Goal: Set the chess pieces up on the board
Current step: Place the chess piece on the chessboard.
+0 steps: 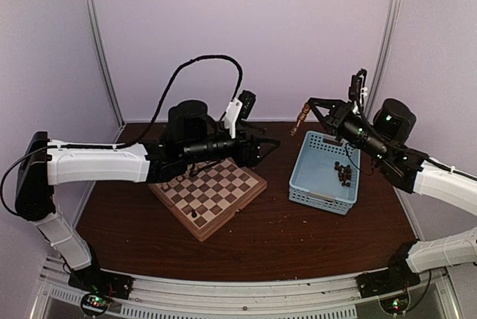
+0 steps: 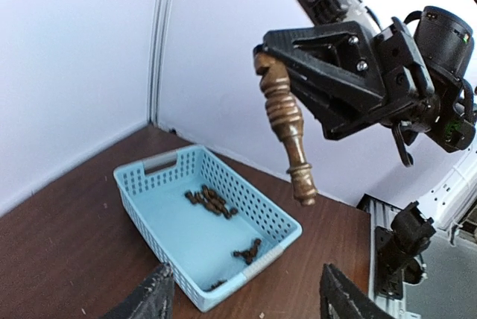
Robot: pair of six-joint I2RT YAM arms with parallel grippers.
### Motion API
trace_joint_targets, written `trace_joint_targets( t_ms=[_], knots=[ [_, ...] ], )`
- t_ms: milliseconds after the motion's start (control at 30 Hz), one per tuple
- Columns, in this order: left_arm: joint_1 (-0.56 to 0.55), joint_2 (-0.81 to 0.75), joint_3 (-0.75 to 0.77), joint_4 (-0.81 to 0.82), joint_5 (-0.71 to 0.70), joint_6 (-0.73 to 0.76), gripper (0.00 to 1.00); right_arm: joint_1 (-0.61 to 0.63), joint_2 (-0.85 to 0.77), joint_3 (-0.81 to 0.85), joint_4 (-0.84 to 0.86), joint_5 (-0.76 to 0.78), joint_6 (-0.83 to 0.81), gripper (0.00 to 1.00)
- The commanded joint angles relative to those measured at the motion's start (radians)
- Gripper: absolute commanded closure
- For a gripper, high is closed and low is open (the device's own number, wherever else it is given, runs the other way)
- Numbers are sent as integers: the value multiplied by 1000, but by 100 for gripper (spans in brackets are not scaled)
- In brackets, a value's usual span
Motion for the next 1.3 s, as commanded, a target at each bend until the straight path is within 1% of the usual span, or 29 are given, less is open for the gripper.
trace_joint_targets(
  t_ms=[0,67,133,200,300,400,633,733,900,1033,1067,1133,1267],
  knots=[
    [-38,30,-68,447,-50,200,32,67,-3,21,123,164,169,100],
    [-47,41,-80,522,-77,252,31,83,3,22,164,184,202,100],
    [-51,51,-92,580,-72,288,32,106,7,29,171,209,204,100],
    [-52,60,-104,636,-53,314,35,124,9,38,167,233,194,100],
    [-57,72,-118,704,-47,324,41,136,29,51,175,220,188,100],
    [-61,74,-114,708,-62,324,46,146,49,50,199,216,197,100],
    [-62,73,-106,675,-87,353,54,169,86,49,241,202,206,100],
    [-62,72,-104,666,-91,355,59,175,96,49,253,202,208,100],
    [-61,72,-100,650,-113,358,60,179,105,52,261,198,210,100],
    [-60,71,-97,640,-121,357,69,182,110,54,264,193,211,100],
    [-60,71,-96,638,-124,357,73,182,110,53,265,193,212,100],
    [-61,66,-94,628,-132,353,83,183,111,51,266,193,213,100],
    [-61,56,-92,609,-134,354,97,185,110,50,263,195,205,100]
  ],
)
